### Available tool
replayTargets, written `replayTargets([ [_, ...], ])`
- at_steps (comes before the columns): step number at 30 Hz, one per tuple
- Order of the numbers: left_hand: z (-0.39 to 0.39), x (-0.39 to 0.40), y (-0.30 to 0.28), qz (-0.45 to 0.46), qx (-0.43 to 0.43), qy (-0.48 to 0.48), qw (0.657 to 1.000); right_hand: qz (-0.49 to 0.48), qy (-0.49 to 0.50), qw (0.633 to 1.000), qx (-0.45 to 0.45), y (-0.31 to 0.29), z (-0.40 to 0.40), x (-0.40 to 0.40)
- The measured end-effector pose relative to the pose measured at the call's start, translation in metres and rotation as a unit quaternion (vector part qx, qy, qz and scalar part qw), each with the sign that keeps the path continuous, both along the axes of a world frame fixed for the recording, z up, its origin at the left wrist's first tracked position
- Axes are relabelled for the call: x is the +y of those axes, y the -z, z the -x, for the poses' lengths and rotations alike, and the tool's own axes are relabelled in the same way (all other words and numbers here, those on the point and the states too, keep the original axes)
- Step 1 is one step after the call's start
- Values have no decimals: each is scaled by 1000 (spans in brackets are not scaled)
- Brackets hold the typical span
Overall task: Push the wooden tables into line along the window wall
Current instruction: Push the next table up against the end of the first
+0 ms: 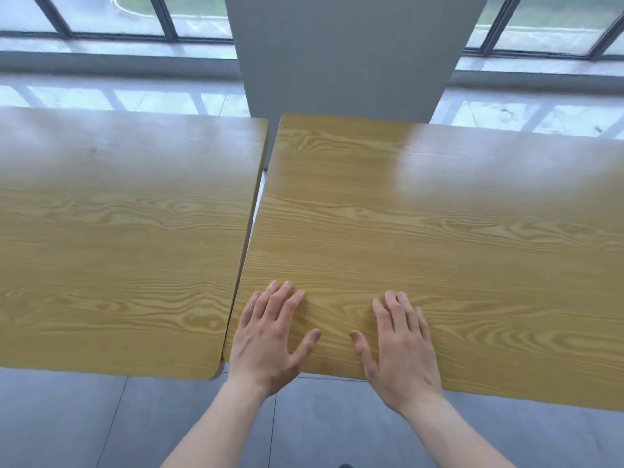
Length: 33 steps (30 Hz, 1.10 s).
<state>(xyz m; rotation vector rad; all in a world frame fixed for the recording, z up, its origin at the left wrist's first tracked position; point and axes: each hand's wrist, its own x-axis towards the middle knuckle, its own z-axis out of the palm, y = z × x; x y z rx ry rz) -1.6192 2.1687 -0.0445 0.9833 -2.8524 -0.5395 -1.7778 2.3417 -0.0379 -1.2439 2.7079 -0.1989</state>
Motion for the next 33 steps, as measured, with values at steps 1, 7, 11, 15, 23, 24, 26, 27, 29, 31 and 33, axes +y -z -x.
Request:
replayTargets([
  [1, 2, -6, -8, 7, -4, 0, 1000, 5, -1, 1000, -13, -8, 4, -2],
  [7, 59, -70, -53, 23, 18, -14, 999, -8, 14, 1000, -26, -49, 73, -43],
  [11, 122, -135, -62, 20, 25, 3, 999, -49, 31, 998, -13, -65, 134, -100],
  [15, 188, -205, -56, 6, 28, 30, 999, -61, 75, 995, -10, -69, 190, -165],
  [23, 300, -301, -26, 3, 27, 86, 996, -52, 107, 993, -12, -44, 277, -289],
  [24, 313, -309, -21, 5, 23, 90, 996, -52, 105, 993, -7, -38, 288, -301],
  [26, 334, -321, -16, 17, 21, 97, 995, -48, 102, 994, 6, -33, 305, -319],
  [27, 348, -328, -13, 21, 23, 101, 994, -43, 102, 994, 10, -29, 319, -329],
  [29, 372, -340, -8, 32, 27, 109, 993, -24, 101, 995, 8, -24, 342, -346],
  [31, 388, -349, -2, 26, 24, 110, 993, -22, 91, 996, 6, -16, 356, -356],
  [33, 394, -353, 9, 18, -2, 112, 994, -39, 80, 996, 3, -4, 359, -359],
])
